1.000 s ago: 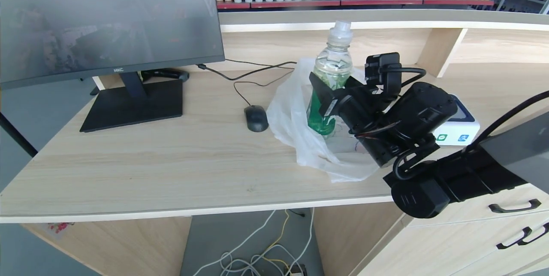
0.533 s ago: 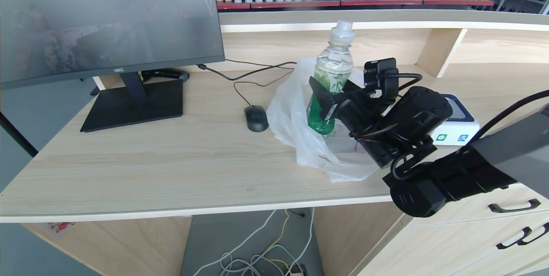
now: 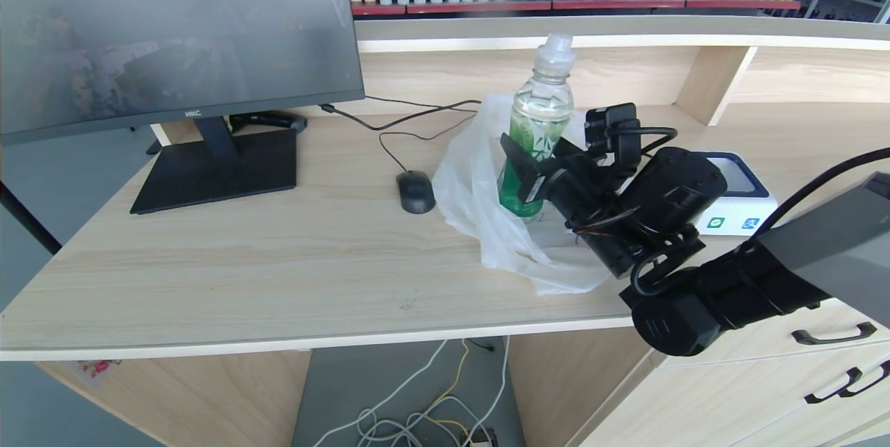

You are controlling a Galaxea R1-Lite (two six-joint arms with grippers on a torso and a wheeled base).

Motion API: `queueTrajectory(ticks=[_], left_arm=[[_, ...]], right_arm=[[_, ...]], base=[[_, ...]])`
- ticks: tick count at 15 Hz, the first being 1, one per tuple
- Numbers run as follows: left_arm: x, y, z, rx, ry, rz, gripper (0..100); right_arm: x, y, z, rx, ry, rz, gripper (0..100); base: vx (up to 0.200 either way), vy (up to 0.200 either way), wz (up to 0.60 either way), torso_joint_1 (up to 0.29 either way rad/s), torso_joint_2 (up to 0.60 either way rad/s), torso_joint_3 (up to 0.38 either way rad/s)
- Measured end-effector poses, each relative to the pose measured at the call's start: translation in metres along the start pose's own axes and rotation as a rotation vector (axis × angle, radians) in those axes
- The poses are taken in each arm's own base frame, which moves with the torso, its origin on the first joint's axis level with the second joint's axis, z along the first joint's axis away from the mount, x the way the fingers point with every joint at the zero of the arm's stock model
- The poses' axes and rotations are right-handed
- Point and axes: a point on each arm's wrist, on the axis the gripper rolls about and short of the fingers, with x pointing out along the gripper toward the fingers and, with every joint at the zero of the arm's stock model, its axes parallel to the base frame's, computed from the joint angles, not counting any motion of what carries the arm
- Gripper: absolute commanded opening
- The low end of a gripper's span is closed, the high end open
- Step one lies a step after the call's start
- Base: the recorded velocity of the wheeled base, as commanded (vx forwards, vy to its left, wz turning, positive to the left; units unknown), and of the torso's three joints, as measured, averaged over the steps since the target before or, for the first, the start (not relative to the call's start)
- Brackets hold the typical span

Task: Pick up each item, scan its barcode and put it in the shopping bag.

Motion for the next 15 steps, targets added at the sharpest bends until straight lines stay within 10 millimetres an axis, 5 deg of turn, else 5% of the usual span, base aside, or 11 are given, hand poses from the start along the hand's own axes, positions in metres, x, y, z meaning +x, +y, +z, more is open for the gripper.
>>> queueTrajectory(ticks=[6,7,15], left_arm=[[0.000,0.000,0.000,0.000,0.000,0.000,100],[0.000,0.000,0.000,0.000,0.000,0.000,100],[0.000,0.000,0.000,0.000,0.000,0.000,100]], right_arm=[[-0.005,0.001,-0.006,-0.002,0.031,0.003,0],[-0.006,0.001,-0.007,-0.003,0.036,0.004,100],[-0.011,0.001,0.002,-0.004,0.023,0.004,100]], base=[[0.000,0.000,0.00,0.000,0.00,0.000],[0.000,0.000,0.00,0.000,0.00,0.000],[0.000,0.000,0.00,0.000,0.00,0.000]])
